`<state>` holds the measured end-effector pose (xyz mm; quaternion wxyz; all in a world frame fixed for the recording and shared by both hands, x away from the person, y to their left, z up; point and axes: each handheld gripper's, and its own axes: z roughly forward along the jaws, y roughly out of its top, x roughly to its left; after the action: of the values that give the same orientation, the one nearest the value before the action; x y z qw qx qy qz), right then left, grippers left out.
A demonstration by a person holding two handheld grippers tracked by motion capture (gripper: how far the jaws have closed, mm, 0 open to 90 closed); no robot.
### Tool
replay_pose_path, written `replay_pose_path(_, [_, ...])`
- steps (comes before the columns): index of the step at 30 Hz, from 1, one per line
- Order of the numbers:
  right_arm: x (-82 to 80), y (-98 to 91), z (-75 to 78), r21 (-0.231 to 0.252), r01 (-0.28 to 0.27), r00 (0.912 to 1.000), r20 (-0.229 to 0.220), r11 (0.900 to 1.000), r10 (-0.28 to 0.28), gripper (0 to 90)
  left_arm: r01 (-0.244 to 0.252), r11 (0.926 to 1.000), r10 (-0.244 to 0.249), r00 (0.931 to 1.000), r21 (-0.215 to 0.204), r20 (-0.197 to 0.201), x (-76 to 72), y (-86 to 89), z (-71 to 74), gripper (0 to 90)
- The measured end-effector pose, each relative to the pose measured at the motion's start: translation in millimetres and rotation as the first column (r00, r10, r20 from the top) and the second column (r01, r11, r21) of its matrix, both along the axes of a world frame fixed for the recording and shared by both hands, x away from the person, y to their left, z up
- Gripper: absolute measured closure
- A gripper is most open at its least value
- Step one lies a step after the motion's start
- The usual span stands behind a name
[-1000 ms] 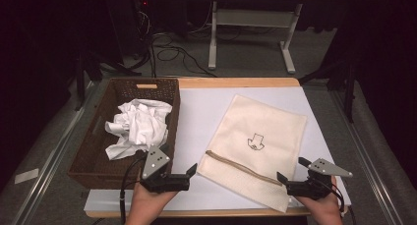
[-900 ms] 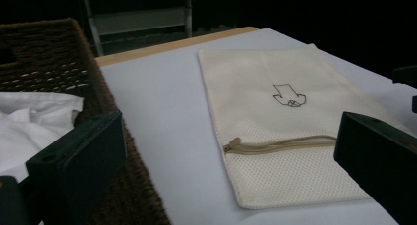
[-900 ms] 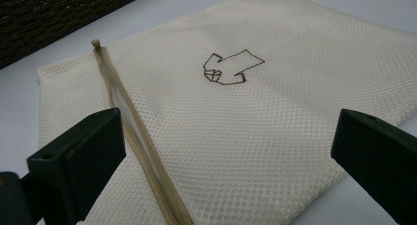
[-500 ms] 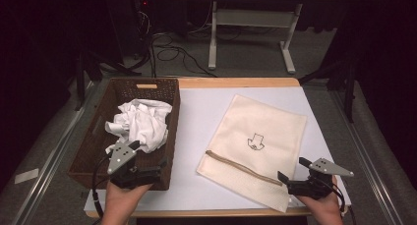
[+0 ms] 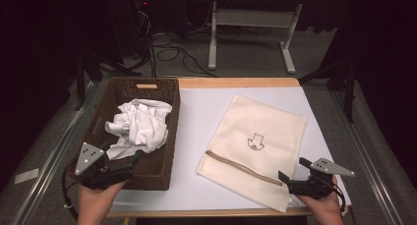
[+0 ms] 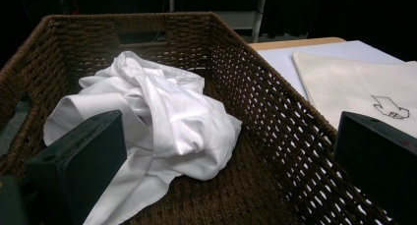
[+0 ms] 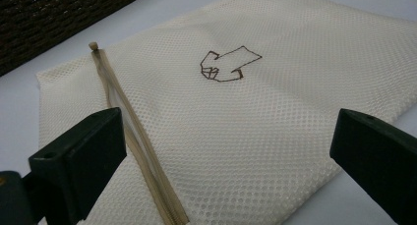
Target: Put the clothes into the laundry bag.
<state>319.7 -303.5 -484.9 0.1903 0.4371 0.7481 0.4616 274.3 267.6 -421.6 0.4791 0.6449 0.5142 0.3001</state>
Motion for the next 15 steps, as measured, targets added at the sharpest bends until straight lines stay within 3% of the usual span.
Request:
replay_pose_path(11, [0.0,-1.3,-1.3,0.004,0.003,1.0,0.005,1.0,-0.003,1.1,-0.001,1.0,0.001,1.0,-0.005,0.004,2.1,-3.8,0.4,0.4])
replay_pose_path(15, [0.6,0.7,-2.6,0.005,0.005,1.0,-0.002,1.0,-0.005,1.1,0.016,0.9998,-0.016,0.9998,0.015,0.014,6.5,-10.5,4.7,0.4])
